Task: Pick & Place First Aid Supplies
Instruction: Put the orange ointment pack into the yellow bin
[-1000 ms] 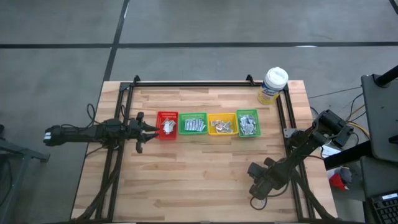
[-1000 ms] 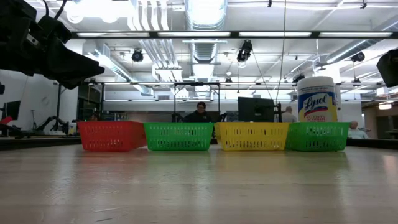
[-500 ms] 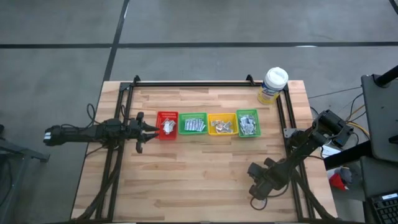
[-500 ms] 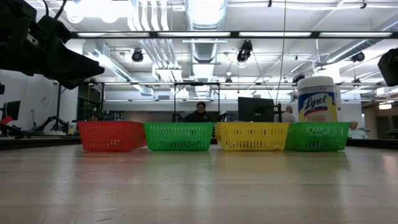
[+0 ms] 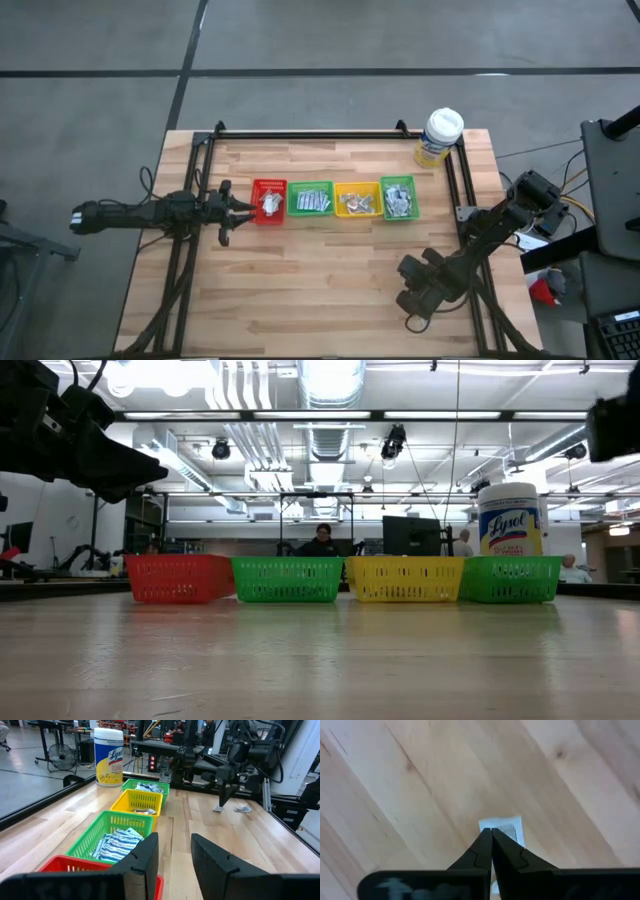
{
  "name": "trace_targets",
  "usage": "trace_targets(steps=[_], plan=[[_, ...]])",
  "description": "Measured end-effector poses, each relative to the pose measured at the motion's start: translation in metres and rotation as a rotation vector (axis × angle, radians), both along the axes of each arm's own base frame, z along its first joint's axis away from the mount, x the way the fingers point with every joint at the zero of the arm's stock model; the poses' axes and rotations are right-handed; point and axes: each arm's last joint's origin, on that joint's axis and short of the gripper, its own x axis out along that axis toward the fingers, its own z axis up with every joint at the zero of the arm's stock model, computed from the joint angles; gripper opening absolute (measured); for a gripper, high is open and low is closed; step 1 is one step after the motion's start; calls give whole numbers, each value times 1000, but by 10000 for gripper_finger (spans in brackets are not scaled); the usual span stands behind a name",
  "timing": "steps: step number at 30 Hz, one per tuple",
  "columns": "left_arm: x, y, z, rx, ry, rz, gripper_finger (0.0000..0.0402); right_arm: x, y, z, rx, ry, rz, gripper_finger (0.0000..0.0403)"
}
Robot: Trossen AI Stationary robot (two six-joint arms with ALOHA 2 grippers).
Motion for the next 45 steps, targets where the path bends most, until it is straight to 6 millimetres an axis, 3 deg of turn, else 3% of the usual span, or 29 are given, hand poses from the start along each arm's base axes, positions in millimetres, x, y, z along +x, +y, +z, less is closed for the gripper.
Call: trace_targets(steps=[13, 22, 34, 38, 45], plan=[[0, 0, 0, 0, 0, 1, 113, 3, -3, 24, -16, -202, 13, 8], [0, 0, 0, 0, 0, 0, 113, -1, 2, 20, 143, -16, 121, 8], [0, 0, 0, 1, 1, 0, 113, -7, 8, 20, 306, 125, 95, 11], [0, 0, 0, 1, 1, 0, 113, -7, 8, 19, 314, 128, 61, 35], [0, 0, 0, 1, 1, 0, 113, -12, 2, 12, 271, 151, 33, 111]])
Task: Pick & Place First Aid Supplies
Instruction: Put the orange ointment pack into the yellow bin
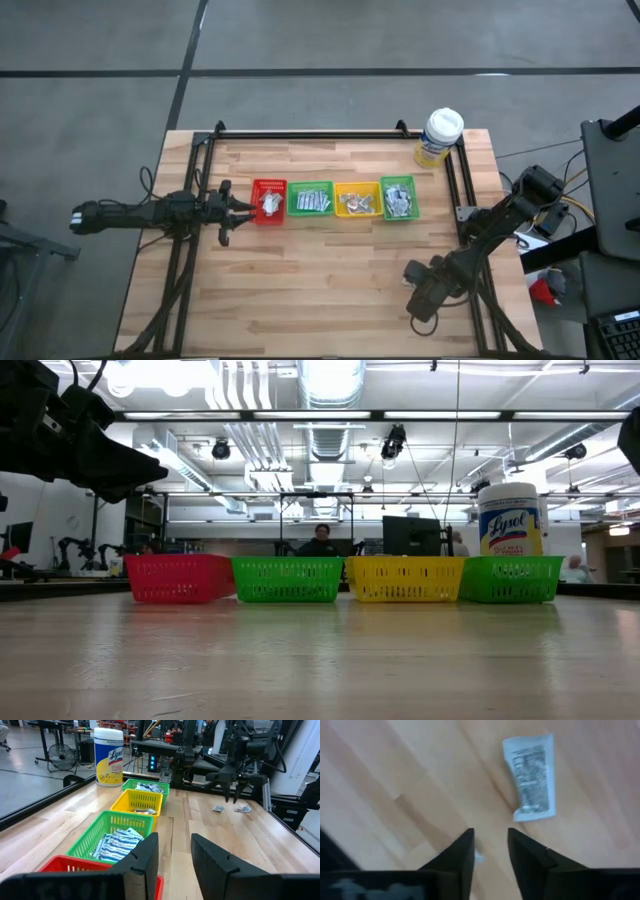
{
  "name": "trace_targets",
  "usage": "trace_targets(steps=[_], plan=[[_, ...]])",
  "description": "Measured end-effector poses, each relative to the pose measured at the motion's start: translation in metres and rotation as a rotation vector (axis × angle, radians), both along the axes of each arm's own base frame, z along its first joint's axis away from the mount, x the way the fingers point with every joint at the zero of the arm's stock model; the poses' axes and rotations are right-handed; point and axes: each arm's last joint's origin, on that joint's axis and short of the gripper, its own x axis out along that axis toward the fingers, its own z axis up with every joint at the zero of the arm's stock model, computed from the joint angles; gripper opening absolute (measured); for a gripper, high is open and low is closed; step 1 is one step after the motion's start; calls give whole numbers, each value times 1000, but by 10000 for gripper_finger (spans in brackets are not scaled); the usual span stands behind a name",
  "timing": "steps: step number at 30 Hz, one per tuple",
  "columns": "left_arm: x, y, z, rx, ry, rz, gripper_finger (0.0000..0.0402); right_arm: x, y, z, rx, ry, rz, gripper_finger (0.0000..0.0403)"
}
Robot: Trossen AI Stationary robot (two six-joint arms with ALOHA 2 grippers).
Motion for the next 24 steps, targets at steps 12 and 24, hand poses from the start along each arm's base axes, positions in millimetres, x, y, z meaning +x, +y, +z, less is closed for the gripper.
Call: trace_targets(steps=[12, 24], plan=[[0, 0, 0, 0, 0, 0, 113, 1, -1, -12, -77, -12, 103, 151], [0, 0, 0, 2, 1, 0, 113, 8, 5, -35, -161, 52, 151, 125]])
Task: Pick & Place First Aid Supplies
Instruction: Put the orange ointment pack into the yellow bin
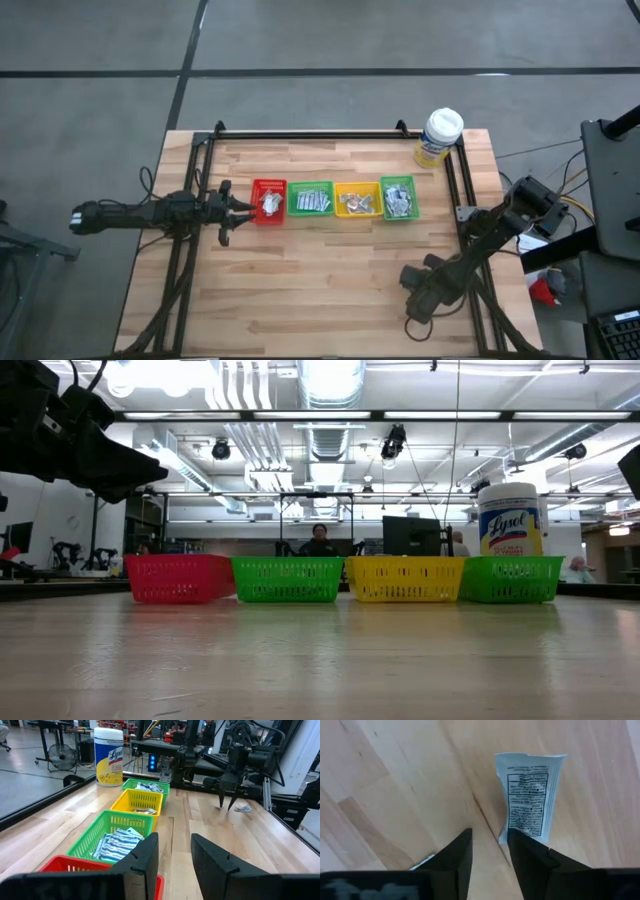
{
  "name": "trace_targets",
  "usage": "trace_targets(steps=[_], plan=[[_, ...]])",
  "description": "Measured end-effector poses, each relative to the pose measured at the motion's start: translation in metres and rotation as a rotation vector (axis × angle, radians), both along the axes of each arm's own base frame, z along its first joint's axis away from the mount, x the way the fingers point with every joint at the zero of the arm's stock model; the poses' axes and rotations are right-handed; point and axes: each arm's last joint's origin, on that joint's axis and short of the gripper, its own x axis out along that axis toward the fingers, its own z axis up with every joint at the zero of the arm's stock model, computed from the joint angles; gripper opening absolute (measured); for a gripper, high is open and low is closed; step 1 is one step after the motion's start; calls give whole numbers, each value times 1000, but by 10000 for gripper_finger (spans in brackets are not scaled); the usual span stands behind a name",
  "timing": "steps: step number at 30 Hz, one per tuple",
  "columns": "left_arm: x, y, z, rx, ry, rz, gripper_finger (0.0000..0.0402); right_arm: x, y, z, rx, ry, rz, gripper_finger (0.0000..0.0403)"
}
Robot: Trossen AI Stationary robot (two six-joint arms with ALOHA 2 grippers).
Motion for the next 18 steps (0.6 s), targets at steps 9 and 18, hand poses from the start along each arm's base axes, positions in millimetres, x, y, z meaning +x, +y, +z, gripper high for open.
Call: trace_targets(steps=[9, 18], plan=[[0, 0, 0, 0, 0, 0, 113, 6, 5, 3, -28, 13, 40, 82], [0, 0, 0, 1, 0, 0, 113, 7, 4, 2, -65, -16, 22, 57]])
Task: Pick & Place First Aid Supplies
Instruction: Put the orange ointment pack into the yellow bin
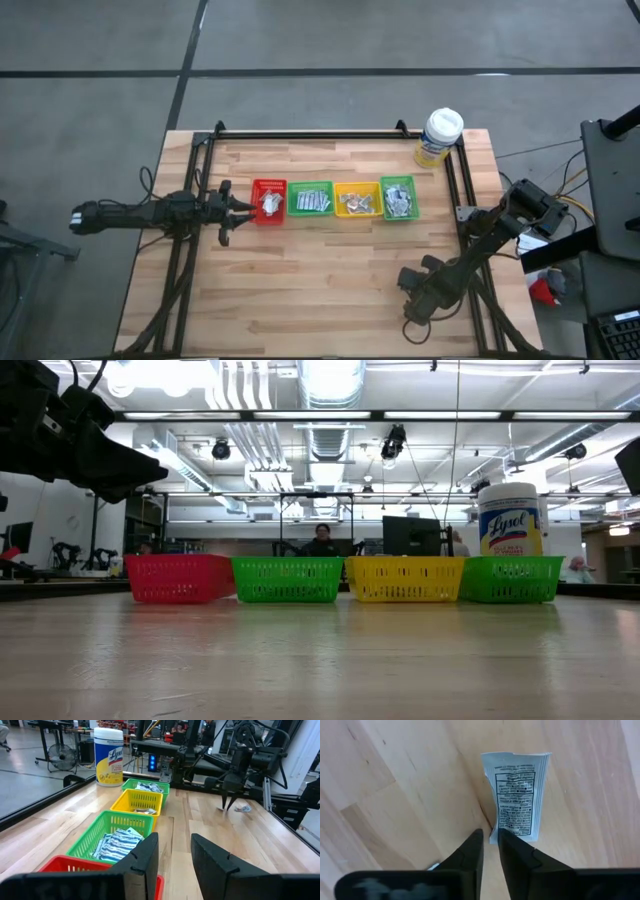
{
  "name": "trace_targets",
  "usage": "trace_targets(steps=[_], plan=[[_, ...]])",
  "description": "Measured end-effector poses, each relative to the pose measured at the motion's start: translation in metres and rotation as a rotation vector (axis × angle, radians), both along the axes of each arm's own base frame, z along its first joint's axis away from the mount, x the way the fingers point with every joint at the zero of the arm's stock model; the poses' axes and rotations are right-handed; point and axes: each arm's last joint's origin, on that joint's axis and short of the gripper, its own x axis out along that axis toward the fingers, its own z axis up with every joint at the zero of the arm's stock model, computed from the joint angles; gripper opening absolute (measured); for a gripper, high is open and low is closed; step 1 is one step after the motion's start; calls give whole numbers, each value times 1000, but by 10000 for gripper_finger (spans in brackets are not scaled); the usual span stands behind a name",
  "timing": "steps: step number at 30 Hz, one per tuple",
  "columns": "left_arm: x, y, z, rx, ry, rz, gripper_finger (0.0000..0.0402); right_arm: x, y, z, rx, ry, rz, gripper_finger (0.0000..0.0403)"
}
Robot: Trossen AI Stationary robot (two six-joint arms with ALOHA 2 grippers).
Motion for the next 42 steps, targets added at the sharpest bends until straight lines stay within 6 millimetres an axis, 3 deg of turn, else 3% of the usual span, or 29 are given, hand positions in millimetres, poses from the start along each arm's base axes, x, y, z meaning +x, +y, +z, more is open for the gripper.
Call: trace_targets(steps=[10, 22, 35, 42], plan=[[0, 0, 0, 0, -1, 0, 113, 0, -1, -5, -22, 5, -10, 12], [0, 0, 0, 0, -1, 0, 113, 3, -2, -1, 1, -41, -21, 8], [0, 0, 0, -3, -2, 1, 113, 37, -6, 2, 179, -296, 39, 8], [0, 0, 0, -3, -2, 1, 113, 44, -18, -1, 186, -296, 56, 8]])
